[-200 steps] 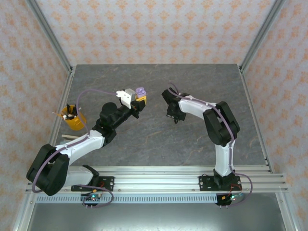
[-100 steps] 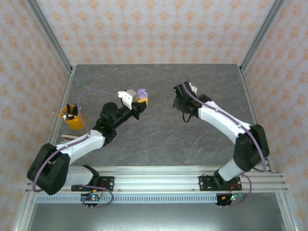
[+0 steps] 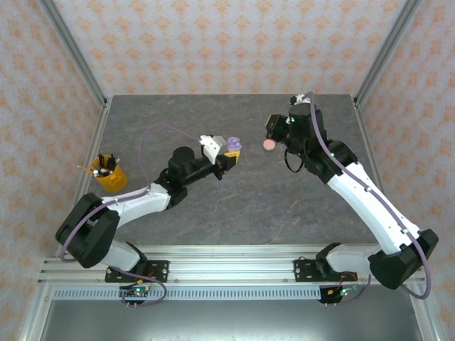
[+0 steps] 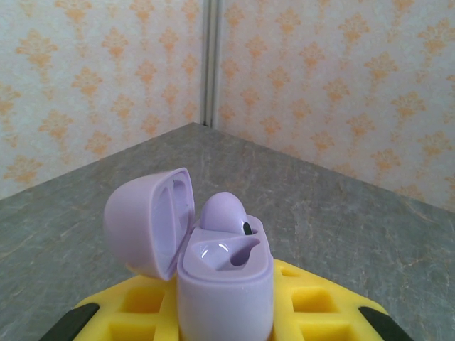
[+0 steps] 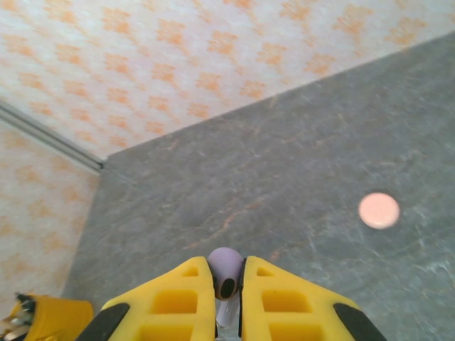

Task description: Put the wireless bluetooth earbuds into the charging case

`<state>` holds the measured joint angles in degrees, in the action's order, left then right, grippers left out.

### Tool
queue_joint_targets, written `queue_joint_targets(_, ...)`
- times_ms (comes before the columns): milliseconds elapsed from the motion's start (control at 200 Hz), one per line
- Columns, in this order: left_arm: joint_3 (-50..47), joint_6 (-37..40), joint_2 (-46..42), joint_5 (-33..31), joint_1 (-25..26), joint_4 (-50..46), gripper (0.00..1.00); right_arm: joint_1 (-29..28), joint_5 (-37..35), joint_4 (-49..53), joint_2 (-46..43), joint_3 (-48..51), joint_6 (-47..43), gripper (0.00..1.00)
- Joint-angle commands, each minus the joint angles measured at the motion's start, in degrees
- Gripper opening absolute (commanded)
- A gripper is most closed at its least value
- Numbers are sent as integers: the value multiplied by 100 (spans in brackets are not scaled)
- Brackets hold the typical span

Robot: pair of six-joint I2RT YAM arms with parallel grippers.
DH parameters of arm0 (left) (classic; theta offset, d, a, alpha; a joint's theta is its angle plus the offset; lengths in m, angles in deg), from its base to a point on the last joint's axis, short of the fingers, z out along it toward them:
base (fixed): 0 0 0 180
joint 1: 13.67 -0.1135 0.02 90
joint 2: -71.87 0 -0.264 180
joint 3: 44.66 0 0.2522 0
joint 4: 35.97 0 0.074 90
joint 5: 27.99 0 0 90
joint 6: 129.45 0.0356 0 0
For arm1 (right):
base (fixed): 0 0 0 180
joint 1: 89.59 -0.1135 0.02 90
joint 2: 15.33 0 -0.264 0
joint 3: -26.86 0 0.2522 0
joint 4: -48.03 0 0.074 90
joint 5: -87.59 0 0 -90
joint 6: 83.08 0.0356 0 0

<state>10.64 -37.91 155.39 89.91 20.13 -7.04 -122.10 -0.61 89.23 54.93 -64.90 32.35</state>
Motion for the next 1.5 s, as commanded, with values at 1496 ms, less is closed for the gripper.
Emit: queue_joint_targets(1496,1761,953,120,110,575,-319,0,-220,1178,-2012,-1044,1438,-1264,12)
